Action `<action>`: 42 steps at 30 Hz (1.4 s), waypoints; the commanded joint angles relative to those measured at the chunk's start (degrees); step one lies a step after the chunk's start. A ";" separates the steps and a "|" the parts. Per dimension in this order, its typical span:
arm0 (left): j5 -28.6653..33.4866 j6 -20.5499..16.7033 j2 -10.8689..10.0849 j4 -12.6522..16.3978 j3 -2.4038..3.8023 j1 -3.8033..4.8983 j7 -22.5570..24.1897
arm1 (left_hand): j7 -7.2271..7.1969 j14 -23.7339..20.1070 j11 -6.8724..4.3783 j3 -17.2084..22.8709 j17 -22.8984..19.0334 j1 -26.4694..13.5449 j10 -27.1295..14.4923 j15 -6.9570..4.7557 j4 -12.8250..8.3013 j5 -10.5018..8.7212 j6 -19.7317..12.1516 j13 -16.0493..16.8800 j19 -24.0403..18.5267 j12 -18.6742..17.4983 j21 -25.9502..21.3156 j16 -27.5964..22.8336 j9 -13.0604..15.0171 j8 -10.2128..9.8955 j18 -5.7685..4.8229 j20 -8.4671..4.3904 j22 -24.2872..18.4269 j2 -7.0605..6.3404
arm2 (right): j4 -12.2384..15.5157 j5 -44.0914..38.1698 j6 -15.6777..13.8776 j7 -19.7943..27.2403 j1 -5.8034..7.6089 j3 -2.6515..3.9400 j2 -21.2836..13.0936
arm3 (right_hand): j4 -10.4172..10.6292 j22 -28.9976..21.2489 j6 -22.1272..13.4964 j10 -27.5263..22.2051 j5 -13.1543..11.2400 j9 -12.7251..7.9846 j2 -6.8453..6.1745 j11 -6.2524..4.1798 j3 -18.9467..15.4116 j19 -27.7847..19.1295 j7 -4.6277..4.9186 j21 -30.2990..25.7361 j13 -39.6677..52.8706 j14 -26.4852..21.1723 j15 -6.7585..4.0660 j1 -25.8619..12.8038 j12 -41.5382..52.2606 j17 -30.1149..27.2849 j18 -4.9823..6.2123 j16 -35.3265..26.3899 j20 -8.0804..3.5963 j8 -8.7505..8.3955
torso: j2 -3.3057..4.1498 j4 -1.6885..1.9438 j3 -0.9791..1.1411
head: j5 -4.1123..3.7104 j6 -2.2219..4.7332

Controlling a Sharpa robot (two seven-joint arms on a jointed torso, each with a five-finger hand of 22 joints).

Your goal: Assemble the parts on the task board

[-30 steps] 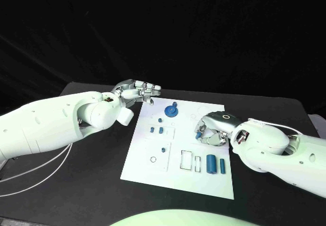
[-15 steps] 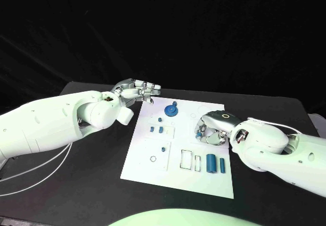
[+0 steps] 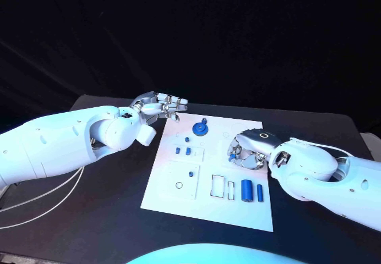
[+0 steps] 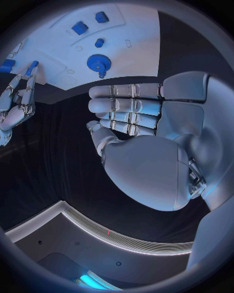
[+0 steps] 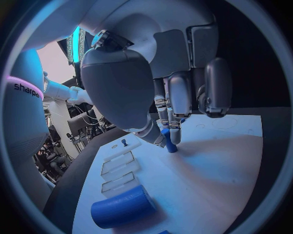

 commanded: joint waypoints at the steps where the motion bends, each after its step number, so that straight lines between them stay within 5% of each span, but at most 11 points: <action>1: 0.20 1.00 0.01 0.14 0.02 0.03 0.16 | 0.10 -0.21 0.06 -0.47 -0.12 -0.06 -0.39 0.15 -0.08 -0.14 -0.48 0.13 0.35 0.57 -0.42 0.35 0.01 0.15 0.75 0.09 -0.14 0.76 | 1.00 -1.17 -1.94 -0.31 -0.01 0.10 -0.54 | -0.10 9.34 0.75 0.11 -0.13 1.31 0.24 0.13 0.23 0.34 -0.22 0.24 -0.09 1.89 -0.34 0.90 -0.33 0.02 -0.38 0.24 -0.34 0.67 | -0.01 -0.02 0.00 | 0.03 0.04; 7: 0.20 0.95 0.00 0.13 0.02 0.03 0.04 | 0.11 -0.27 0.10 -0.55 -0.15 -0.04 -0.64 0.17 -0.12 -0.13 -0.55 0.12 0.35 0.59 -0.47 0.35 0.00 0.15 0.75 0.09 -0.17 0.70 | 3.24 -0.76 -3.12 -0.27 0.49 0.48 -1.92 | -0.13 9.38 0.39 -0.20 -0.13 1.37 -0.03 0.33 0.48 0.34 -0.01 0.23 -0.19 1.87 -0.20 0.52 -0.85 -0.04 -0.40 0.24 -0.29 0.46 | -0.01 -0.02 0.03 | 0.06 0.25; 16: 0.20 1.03 0.23 0.00 0.02 0.03 -0.09 | 0.11 -0.27 0.10 -0.55 -0.15 -0.04 -0.65 0.17 -0.12 -0.13 -0.55 0.11 0.35 0.60 -0.47 0.35 0.00 0.15 0.75 0.09 -0.17 0.70 | 8.76 0.27 -3.87 -0.55 3.11 1.14 -4.42 | -0.08 9.40 0.22 -0.34 -0.14 1.40 -0.21 0.44 0.60 0.33 0.08 0.22 -0.24 1.86 -0.11 0.23 -1.13 -0.08 -0.40 0.24 -0.24 0.35 | -0.09 -0.04 -0.02 | 0.26 0.42; 23: 0.19 1.18 0.52 -0.13 0.02 0.02 -0.10 | 0.13 -0.31 0.12 -0.58 -0.17 -0.03 -0.78 0.19 -0.12 -0.13 -0.61 0.11 0.36 0.62 -0.51 0.35 -0.01 0.15 0.75 0.10 -0.19 0.72 | 12.37 1.98 -4.86 0.33 3.55 1.27 -2.92 | -0.06 9.42 0.20 -0.34 -0.14 1.42 -0.26 0.46 0.62 0.35 0.09 0.25 -0.25 1.87 -0.09 0.15 -1.18 0.02 -0.41 0.30 -0.23 0.33 | -0.04 -0.07 0.01 | 1.05 0.43; 31: 0.19 1.20 0.98 -0.29 0.02 0.02 0.01 | 0.13 -0.31 0.12 -0.58 -0.17 -0.03 -0.78 0.19 -0.12 -0.13 -0.61 0.11 0.36 0.62 -0.51 0.35 -0.01 0.15 0.75 0.10 -0.19 0.72 | 12.18 2.35 -5.63 2.08 1.60 1.15 3.00 | -0.07 9.35 0.13 -0.38 -0.03 1.43 -0.27 0.48 0.74 0.27 0.15 0.08 -0.27 1.86 -0.06 0.09 -1.31 -0.03 -0.37 0.28 -0.21 0.28 | -0.03 0.03 -0.02 | 2.24 0.18; 42: 0.19 1.36 2.04 -0.65 0.02 0.02 0.05 | 0.16 -0.35 0.15 -0.63 -0.20 -0.06 -0.89 0.21 -0.10 -0.13 -0.67 0.11 0.35 0.68 -0.55 0.35 -0.01 0.14 0.75 0.12 -0.22 0.74 | 6.37 2.23 -5.82 4.70 -4.00 0.44 10.71 | -0.15 9.32 0.04 -0.38 0.21 1.47 -0.24 0.53 0.96 0.22 0.22 -0.03 -0.29 1.85 -0.03 0.09 -1.46 -0.10 -0.35 0.27 -0.18 0.21 | -0.01 -0.01 -0.02 | 3.66 -0.16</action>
